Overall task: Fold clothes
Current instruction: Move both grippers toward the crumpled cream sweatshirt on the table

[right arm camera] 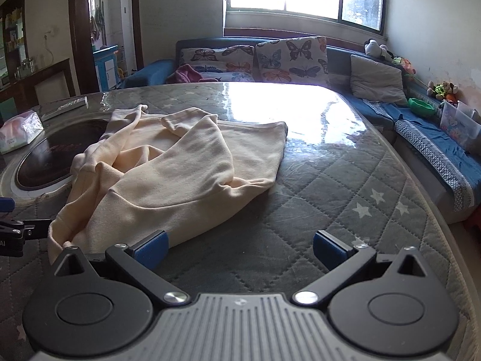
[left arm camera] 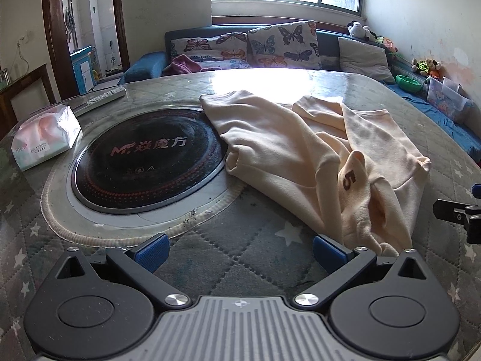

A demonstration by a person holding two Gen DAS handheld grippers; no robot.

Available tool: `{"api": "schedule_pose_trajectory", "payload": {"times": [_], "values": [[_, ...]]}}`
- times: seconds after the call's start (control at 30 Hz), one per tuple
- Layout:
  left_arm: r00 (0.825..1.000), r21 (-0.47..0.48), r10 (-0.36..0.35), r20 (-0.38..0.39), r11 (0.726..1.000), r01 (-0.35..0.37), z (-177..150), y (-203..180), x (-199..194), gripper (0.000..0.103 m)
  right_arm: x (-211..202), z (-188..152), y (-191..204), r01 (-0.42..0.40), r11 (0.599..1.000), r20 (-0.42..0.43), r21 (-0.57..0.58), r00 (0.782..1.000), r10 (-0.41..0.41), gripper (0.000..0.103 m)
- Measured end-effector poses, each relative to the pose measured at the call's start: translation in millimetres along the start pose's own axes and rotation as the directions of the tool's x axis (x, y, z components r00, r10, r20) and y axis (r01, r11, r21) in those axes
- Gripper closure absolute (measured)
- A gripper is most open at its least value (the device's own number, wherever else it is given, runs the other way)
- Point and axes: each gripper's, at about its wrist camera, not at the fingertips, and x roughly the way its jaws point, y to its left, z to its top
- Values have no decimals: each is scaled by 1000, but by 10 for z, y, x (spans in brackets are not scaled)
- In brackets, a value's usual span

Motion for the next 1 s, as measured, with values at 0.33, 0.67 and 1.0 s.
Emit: {"api": "schedule_pose_trajectory", "payload": {"times": [0.33, 0.67, 1.0], "values": [[1000, 9, 0, -1, 1000, 0, 32, -42, -21, 0, -35, 6, 59, -11, 1000, 4, -6, 1000, 11, 0], [1000, 14, 0, -10, 1000, 0, 58, -75, -14, 0, -15, 16, 108, -20, 1000, -5, -14, 1000, 20, 0], [1000, 22, -1, -17, 1000, 1, 84, -93, 9, 0, 35, 25, 135, -28, 999, -16, -21, 999, 28, 0]]}}
